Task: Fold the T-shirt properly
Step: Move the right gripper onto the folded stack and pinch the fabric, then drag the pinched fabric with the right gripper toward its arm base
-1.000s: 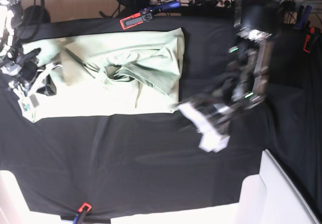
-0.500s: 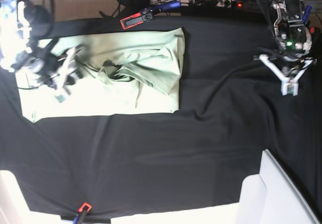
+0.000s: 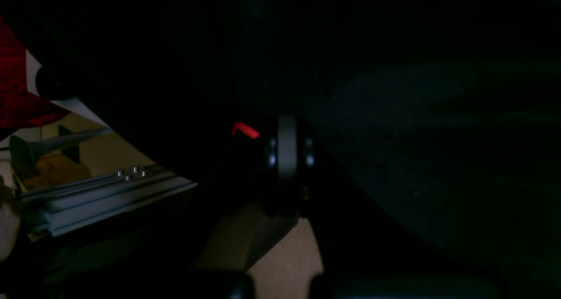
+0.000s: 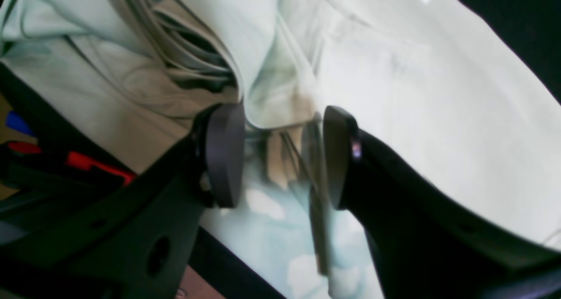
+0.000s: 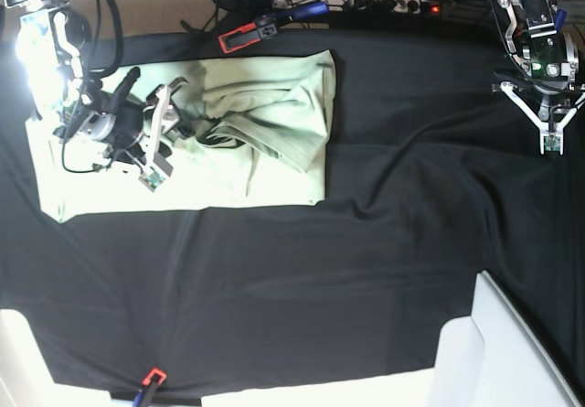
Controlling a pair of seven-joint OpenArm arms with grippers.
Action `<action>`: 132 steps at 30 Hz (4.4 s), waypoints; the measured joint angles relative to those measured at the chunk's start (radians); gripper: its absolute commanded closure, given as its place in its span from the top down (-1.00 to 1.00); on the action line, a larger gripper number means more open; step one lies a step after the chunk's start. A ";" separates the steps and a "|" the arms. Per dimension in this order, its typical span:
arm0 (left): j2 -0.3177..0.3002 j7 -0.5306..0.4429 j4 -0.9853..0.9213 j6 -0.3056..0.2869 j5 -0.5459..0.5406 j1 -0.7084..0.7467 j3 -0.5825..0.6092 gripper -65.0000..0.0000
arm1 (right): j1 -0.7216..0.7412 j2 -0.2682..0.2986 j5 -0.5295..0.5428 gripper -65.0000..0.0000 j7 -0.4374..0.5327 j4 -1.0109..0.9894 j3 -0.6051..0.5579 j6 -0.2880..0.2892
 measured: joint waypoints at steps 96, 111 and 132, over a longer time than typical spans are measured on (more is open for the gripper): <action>0.022 0.000 -0.002 -0.002 0.001 -0.002 -0.003 -1.00 | 0.402 -0.246 0.006 0.13 -0.082 -0.367 -0.393 0.056; 0.022 0.001 -0.002 -0.002 0.001 -0.002 -0.003 -1.00 | 0.438 -0.228 -0.004 0.12 0.012 -0.544 -0.393 0.054; 0.022 0.000 -0.002 -0.002 0.001 -0.002 -0.003 -1.00 | 0.349 -0.196 0.010 -1.00 -0.083 -0.347 -0.388 0.057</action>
